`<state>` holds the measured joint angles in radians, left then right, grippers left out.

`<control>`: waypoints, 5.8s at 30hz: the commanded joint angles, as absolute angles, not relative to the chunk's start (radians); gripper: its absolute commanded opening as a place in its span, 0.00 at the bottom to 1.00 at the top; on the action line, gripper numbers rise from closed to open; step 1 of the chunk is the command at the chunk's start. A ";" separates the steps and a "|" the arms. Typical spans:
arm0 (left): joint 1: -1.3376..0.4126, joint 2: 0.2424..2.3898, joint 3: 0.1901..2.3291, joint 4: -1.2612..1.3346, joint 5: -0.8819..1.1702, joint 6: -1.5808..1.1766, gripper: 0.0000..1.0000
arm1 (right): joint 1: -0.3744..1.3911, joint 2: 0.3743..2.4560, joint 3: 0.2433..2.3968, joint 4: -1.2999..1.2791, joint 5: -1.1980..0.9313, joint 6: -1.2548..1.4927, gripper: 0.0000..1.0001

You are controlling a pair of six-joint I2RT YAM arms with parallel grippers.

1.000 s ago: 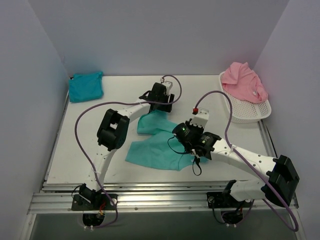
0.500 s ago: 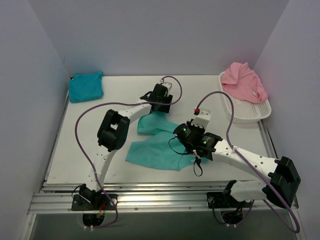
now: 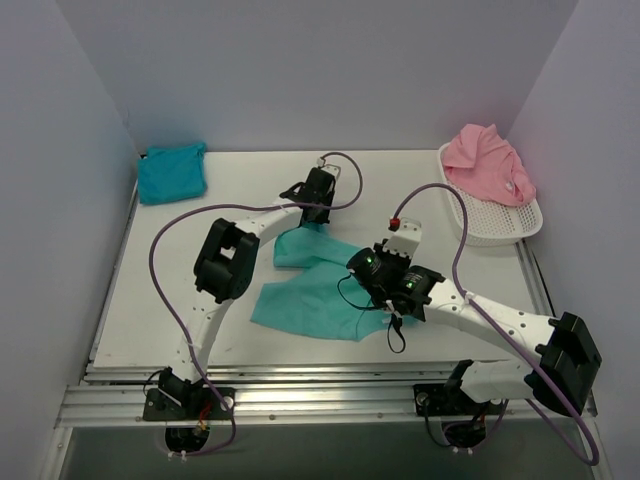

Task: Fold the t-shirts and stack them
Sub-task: Move the tshirt to the center of the board

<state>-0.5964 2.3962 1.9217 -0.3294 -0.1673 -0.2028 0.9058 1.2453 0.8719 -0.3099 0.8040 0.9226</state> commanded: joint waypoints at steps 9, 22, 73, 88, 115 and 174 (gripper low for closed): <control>-0.601 1.923 1.593 -0.242 -0.302 -0.248 0.02 | 0.880 1.203 1.020 -0.391 0.946 0.827 0.00; -0.727 1.040 1.221 -0.392 -0.552 -0.360 0.02 | 0.917 0.847 1.225 -0.491 0.835 0.585 0.00; -0.962 1.347 1.134 -0.474 -0.825 -0.618 0.81 | 0.899 0.896 0.945 -0.402 0.730 0.624 0.00; -1.341 1.433 0.910 -0.660 -0.792 -1.078 0.76 | 0.897 0.916 0.945 -0.448 0.790 0.703 0.00; -1.606 1.599 1.106 -0.770 -0.741 -1.194 0.68 | 0.897 0.897 0.916 -0.509 0.845 0.733 0.00; -1.595 1.635 1.097 -0.289 -0.724 -0.879 0.96 | 0.236 1.753 1.154 0.137 0.434 0.483 0.00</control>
<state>-1.5948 1.6184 1.0668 -0.4374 -0.8040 -0.9638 0.2356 1.7851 1.1538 0.1268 0.4137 0.4934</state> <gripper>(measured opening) 0.966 0.010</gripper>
